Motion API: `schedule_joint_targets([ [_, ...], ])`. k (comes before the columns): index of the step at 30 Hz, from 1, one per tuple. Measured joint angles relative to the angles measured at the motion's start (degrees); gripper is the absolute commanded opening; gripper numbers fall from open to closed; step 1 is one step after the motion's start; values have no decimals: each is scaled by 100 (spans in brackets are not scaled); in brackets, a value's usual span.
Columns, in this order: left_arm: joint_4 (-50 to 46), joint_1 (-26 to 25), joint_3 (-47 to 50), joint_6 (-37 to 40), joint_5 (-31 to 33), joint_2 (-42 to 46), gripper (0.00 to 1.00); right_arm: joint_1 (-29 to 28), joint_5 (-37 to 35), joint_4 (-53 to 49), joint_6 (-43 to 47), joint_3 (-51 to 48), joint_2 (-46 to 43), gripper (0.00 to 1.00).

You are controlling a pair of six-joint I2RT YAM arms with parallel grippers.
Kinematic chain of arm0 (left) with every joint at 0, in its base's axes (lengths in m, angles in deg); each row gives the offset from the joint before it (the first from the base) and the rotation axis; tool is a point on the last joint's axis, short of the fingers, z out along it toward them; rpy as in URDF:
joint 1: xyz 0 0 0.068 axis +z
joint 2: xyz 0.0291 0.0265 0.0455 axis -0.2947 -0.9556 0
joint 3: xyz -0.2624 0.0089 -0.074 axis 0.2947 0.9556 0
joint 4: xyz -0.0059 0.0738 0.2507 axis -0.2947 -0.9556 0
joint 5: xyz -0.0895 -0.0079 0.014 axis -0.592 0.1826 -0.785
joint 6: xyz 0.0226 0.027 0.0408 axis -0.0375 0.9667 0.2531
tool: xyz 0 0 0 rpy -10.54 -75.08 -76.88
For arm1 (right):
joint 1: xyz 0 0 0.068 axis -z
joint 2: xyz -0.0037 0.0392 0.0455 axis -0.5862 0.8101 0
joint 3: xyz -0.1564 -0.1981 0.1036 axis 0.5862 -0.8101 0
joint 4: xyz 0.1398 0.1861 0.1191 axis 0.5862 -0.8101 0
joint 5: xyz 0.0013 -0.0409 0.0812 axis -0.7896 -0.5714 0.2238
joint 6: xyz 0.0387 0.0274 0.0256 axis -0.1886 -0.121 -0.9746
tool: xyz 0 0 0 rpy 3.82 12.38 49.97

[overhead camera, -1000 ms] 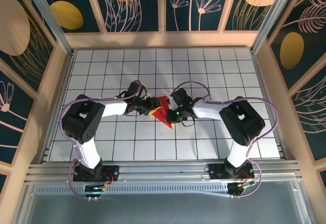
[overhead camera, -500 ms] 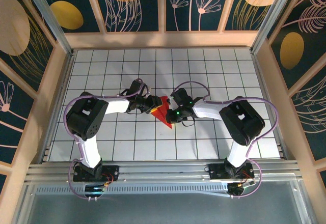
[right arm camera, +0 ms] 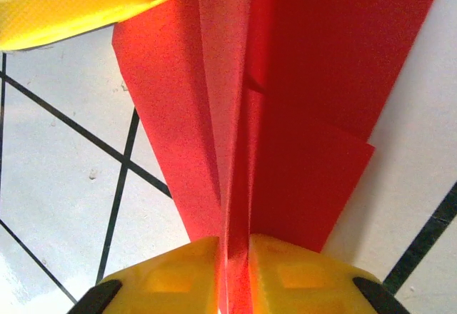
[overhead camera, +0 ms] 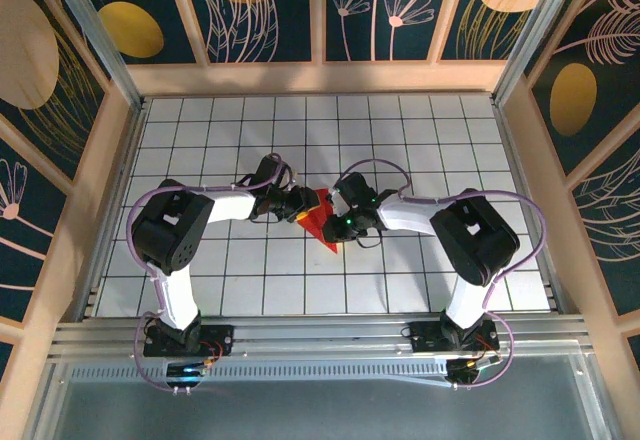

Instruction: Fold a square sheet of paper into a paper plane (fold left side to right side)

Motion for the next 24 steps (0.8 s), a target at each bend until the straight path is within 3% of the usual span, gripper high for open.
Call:
schedule_joint_targets([
  [9, -9, 0, -9, 2, 0, -7, 45, 306, 136, -186, -2, 15, -420, 44],
  [15, -28, 0, -22, 2, 0, -9, 45, 730, 385, -44, -24, -42, -750, 44],
  [24, -37, 0, -24, 2, 2, -9, 45, 382, 385, 55, -118, -37, -243, 43],
])
